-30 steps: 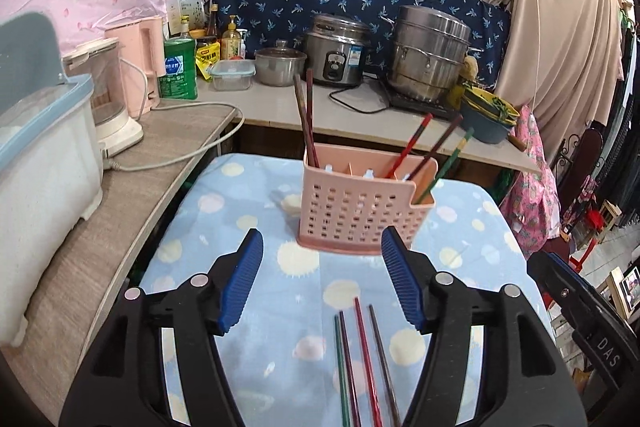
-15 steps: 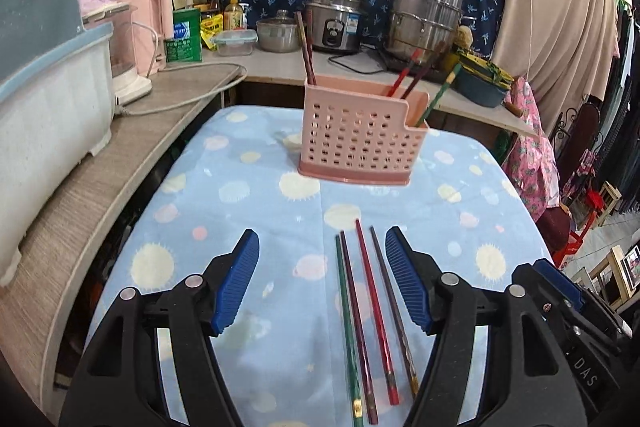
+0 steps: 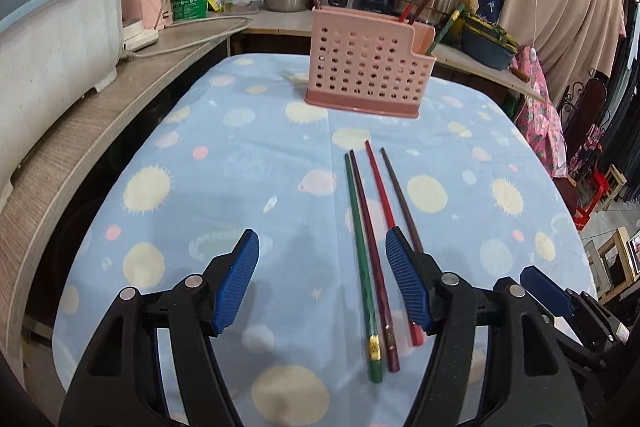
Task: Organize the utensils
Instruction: 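Withdraw both open tools from the basket back over the remaining chopsticks, then grasp a brown chopstick with gold band using the right tool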
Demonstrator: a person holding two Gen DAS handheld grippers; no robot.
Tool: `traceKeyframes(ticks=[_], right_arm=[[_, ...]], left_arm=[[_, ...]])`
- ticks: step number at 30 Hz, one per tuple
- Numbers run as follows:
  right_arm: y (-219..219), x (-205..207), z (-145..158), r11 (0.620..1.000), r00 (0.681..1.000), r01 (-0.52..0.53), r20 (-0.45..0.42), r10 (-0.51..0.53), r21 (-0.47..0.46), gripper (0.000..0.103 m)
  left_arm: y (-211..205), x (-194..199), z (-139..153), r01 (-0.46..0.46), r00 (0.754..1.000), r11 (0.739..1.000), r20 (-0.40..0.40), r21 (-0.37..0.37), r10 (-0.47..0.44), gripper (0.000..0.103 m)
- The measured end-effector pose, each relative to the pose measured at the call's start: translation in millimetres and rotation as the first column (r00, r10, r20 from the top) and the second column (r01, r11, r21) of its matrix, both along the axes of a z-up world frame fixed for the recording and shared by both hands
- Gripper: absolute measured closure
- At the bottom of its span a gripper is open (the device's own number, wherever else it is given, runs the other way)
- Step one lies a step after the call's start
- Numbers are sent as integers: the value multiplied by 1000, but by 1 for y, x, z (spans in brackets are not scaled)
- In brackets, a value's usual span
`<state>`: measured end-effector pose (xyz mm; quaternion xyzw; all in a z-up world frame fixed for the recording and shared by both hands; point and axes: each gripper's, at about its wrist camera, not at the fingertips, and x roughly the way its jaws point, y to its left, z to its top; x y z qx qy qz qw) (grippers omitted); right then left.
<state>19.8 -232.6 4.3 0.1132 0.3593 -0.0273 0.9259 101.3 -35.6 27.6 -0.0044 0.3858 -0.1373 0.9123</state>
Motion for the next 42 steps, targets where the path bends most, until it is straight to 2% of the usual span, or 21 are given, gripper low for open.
traceKeyframes(ticks=[7, 13, 16, 18, 21, 28, 32, 42], right_arm=[[17, -4, -24, 999, 998, -37, -46, 36, -14, 65], [28, -2, -36, 998, 995, -63, -73, 62, -20, 65], [29, 0, -40, 997, 994, -68, -84, 66, -21, 70], [30, 1, -42, 997, 993, -72, -92, 70, -17, 78], [30, 2, -44, 997, 992, -72, -102, 70, -19, 84], [32, 3, -47, 997, 991, -76, -114, 72, -32, 88], [27, 3, -48, 998, 992, -62, -115, 59, -18, 96], [15, -5, -49, 999, 994, -34, -100, 34, 1, 96]], left_arm=[[0, -17, -25, 12, 999, 999, -33, 33, -11, 39], [0, -28, -35, 25, 999, 999, -48, 30, -24, 39], [1, -29, -39, 25, 998, 999, -59, 31, -23, 39], [2, -30, -42, 24, 997, 999, -69, 28, -22, 39], [2, -31, -47, 24, 997, 999, -80, 26, -22, 39], [-1, -33, -49, 37, 996, 999, -87, 24, -34, 39], [-5, -35, -50, 49, 995, 998, -88, 32, -46, 38], [-12, -34, -59, 57, 993, 997, -104, 49, -52, 38]])
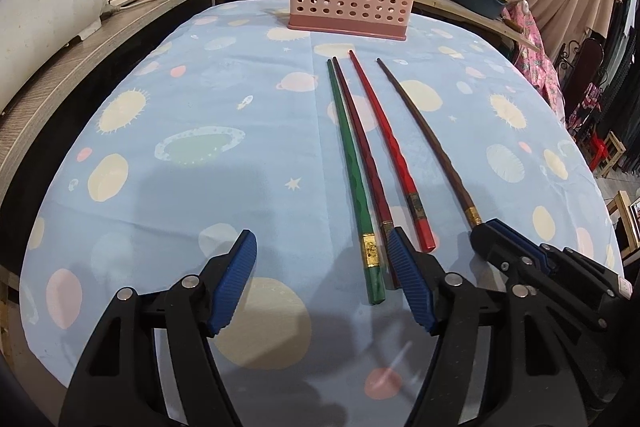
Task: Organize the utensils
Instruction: 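Grasp a brown chopstick with gold band using the right tool, then grasp the green chopstick with the left tool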
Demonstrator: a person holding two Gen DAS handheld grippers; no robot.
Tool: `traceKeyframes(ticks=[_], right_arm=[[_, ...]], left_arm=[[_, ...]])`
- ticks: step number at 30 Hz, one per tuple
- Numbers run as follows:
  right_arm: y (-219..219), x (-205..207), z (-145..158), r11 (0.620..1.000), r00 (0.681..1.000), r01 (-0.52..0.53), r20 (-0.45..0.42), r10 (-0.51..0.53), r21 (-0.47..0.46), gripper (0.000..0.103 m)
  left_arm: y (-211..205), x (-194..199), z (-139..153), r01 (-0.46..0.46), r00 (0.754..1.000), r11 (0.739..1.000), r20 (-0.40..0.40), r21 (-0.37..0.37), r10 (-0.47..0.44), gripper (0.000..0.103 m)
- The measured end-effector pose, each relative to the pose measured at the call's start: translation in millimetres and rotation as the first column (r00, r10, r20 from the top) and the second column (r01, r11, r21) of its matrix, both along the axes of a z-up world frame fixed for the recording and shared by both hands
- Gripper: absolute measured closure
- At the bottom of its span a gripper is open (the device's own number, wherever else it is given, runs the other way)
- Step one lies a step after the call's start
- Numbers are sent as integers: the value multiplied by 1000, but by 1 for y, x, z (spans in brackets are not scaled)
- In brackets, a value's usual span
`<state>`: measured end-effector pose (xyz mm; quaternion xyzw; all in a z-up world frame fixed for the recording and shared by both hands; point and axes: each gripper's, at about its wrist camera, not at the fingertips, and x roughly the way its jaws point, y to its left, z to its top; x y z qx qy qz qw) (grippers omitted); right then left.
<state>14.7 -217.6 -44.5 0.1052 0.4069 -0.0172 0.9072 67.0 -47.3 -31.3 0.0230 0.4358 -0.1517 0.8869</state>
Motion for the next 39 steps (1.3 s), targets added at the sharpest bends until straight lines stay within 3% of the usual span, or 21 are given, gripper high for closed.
traceKeyframes(ticks=[22, 28, 39], right_arm=[[-1, -3, -1, 1000, 1000, 4, 19, -5, 10, 96], [-1, -3, -1, 1000, 1000, 5, 20, -5, 11, 96], [-4, -2, -2, 999, 1000, 7, 25, -8, 36, 96]], left_arm=[[-5, -1, -10, -20, 998, 998, 54, 63, 16, 41], [-2, -3, -10, -29, 997, 997, 67, 73, 24, 52], [6, 5, -7, -58, 997, 995, 55, 78, 54, 88]])
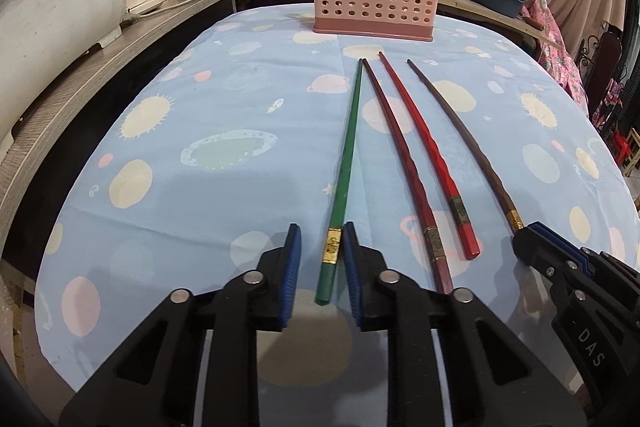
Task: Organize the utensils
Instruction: 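Grasp the green chopstick with the left tool, then carry both held chopsticks up into the pink basket and open both tools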
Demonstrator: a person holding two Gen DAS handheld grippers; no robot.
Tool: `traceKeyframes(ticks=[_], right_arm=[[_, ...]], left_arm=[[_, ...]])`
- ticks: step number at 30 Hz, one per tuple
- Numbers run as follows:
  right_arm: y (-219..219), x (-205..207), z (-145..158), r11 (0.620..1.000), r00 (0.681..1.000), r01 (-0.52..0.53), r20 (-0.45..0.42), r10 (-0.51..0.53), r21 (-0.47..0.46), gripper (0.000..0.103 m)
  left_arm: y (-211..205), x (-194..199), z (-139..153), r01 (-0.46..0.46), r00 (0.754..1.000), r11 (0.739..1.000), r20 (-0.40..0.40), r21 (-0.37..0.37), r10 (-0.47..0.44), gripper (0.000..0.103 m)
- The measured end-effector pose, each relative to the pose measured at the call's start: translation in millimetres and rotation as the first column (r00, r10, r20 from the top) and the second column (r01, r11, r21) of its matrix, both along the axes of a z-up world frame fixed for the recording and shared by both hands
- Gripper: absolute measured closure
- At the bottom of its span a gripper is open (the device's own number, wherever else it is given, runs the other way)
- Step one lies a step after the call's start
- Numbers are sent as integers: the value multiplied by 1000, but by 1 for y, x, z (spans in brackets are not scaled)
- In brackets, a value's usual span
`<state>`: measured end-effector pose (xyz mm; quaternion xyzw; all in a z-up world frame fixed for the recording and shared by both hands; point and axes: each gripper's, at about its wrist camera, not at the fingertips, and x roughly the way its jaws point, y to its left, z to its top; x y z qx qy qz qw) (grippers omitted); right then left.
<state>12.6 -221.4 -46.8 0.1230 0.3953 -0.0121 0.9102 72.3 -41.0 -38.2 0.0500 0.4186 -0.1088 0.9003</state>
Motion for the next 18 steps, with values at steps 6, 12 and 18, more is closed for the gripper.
traceKeyframes(ticks=[6, 12, 18], right_arm=[[0, 0, 0, 1000, 1000, 0, -1, 0, 0, 96], [0, 1, 1, 1000, 1000, -1, -16, 1, 0, 96], [-7, 1, 11, 999, 1000, 16, -6, -16, 30, 96]], left_arm=[[2, 5, 1, 4, 1000, 1000, -20, -6, -4, 93], [8, 12, 5, -4, 999, 1000, -51, -26, 3, 96], [18, 17, 17, -19, 999, 999, -44, -48, 17, 96]])
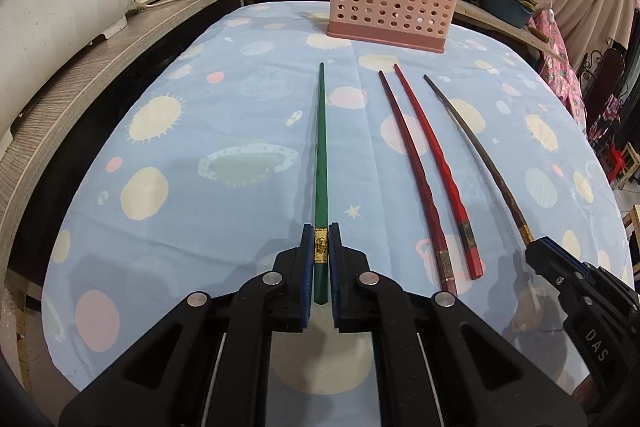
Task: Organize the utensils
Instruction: 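Carry both held chopsticks up into the pink basket and open both tools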
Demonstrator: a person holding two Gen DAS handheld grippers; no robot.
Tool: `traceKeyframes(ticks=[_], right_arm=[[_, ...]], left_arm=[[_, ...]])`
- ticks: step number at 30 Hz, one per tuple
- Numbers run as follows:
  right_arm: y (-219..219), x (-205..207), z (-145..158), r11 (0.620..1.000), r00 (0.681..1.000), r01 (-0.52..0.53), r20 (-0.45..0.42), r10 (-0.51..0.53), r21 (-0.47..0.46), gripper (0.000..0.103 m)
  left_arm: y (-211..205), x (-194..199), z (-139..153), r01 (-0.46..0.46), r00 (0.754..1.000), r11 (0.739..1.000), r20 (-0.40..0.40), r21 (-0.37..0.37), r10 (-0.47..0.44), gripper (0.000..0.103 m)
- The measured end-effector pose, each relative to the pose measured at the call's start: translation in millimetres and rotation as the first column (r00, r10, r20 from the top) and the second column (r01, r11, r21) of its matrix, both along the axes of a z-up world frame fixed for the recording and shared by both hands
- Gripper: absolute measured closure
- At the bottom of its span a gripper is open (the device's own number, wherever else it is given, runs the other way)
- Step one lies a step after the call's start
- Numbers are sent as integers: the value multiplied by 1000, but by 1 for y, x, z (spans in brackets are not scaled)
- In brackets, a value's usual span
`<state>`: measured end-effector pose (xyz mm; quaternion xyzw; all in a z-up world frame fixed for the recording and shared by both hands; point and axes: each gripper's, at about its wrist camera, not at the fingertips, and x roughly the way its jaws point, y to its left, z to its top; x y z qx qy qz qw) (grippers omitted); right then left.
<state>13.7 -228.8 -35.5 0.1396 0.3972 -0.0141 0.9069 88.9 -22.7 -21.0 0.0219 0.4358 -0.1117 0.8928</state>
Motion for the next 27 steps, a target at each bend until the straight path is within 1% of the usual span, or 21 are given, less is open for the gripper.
traceKeyframes(ticks=[5, 8, 14, 20, 27], right_arm=[[-4, 0, 19, 1000, 999, 7, 37, -7, -1, 96], [-9, 1, 33, 1000, 998, 14, 62, -15, 10, 96], [-20, 7, 71, 999, 990, 28, 137, -31, 22, 96], [-31, 19, 115, 999, 975, 39, 220, -41, 16, 96], [-40, 39, 156, 999, 958, 48, 283, -51, 18, 96]], left_arm=[[6, 8, 13, -12, 1000, 1000, 4, -25, 12, 96], [9, 12, 25, -14, 1000, 999, 18, -44, 15, 96], [13, 23, 60, -8, 998, 997, 65, -83, 13, 96], [14, 39, 102, 3, 992, 994, 127, -113, 12, 96], [4, 59, 140, 31, 984, 993, 179, -113, -11, 96]])
